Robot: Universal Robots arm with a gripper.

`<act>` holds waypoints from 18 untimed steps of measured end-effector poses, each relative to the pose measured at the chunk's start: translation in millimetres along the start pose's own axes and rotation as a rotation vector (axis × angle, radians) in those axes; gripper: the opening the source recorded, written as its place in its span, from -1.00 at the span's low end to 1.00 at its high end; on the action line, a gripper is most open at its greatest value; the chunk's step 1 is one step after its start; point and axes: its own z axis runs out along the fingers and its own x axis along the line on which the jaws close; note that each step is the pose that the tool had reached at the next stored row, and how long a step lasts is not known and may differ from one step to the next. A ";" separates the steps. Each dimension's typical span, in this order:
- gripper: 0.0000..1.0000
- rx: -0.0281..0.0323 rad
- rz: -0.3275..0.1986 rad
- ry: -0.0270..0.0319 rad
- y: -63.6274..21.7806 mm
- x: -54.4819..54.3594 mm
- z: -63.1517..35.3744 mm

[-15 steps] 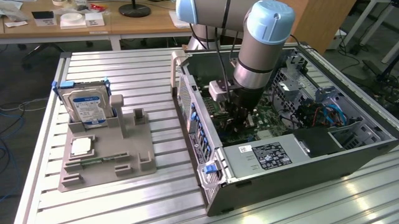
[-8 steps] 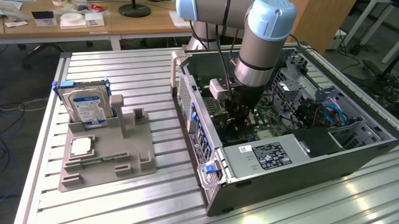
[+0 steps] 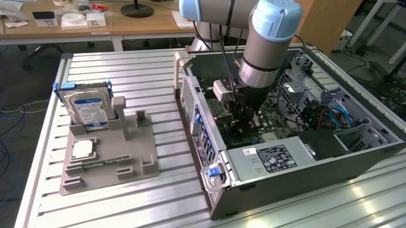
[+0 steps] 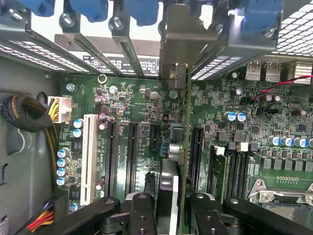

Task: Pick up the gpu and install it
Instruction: 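Insert the gpu into the slot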

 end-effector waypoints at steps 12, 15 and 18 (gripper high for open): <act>-0.33 0.0001 0.041 0.0006 -0.6 -0.4 0.0; -0.33 0.0001 0.041 0.0005 -0.7 -0.4 0.0; -0.44 0.0001 0.041 0.0003 -0.9 -0.4 0.1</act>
